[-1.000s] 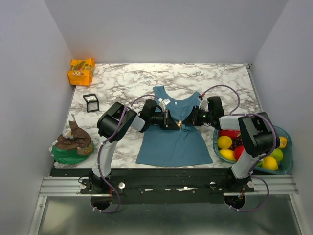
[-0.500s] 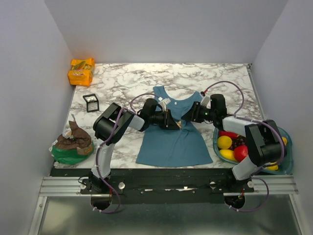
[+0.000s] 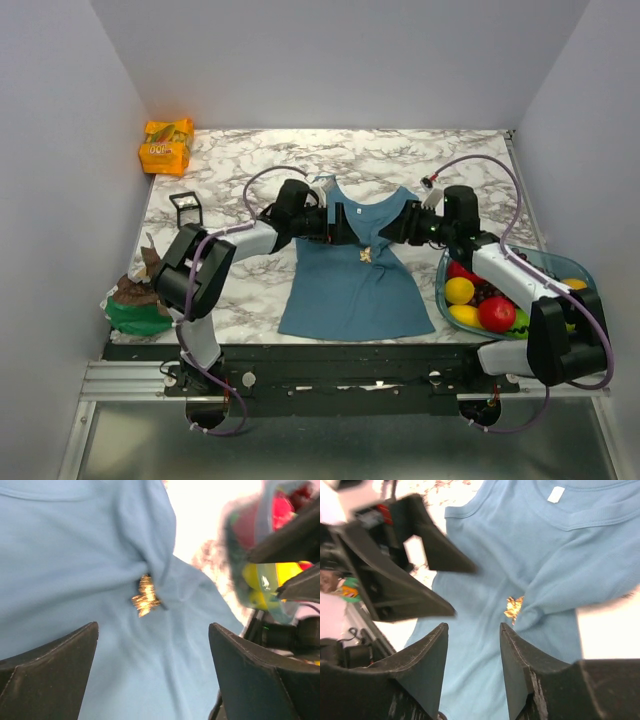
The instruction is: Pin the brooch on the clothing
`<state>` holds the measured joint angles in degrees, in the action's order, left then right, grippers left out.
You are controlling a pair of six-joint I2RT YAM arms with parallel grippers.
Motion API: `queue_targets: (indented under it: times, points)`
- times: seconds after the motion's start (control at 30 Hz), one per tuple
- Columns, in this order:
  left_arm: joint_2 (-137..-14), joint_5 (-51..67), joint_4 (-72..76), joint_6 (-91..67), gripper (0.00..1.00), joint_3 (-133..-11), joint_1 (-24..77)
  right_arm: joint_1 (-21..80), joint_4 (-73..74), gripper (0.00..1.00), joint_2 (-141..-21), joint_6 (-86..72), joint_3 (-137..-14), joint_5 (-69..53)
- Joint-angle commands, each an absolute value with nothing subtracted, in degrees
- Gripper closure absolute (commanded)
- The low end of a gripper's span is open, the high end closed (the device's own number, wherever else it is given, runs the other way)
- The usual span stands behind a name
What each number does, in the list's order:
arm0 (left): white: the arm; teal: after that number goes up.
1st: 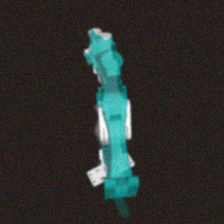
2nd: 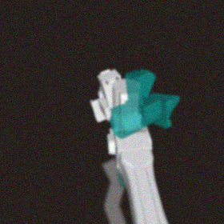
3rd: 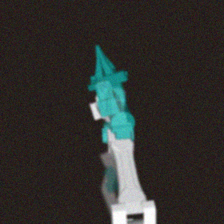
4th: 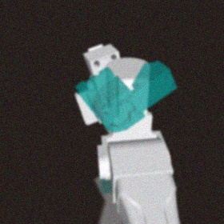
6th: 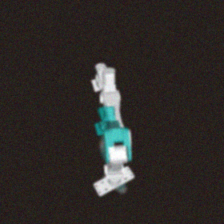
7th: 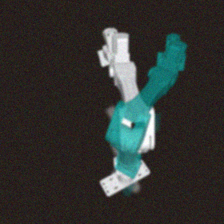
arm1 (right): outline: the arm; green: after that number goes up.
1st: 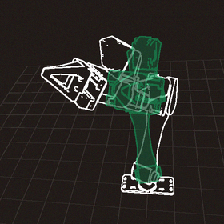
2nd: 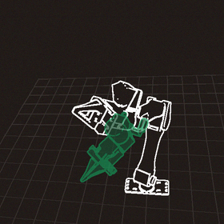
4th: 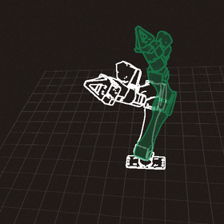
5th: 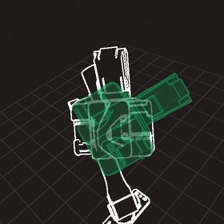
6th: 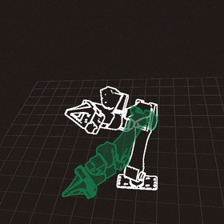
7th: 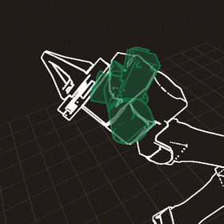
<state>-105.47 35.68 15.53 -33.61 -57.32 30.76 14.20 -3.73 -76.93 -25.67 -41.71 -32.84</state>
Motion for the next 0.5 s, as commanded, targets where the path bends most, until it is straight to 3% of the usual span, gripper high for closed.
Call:
queue_targets:
  times: [0.0,0.23,0.47]
  points:
    - [-98.9,23.7,-3.0,-25.3,0.01,-62.6,29.1,14.4,6.2,0.45,-75.1,-22.2,-46.0,-26.1]
    - [-97.8,21.4,-22.1,-19.4,0.01,-69.3,23.6,14.0,14.1,0.42,-79.2,-19.7,-52.3,-18.5]
    - [-101.6,18.8,-26.8,-15.6,0.01,-72.2,20.2,13.4,19.1,0.42,-88.8,-18.0,-60.8,-11.8]
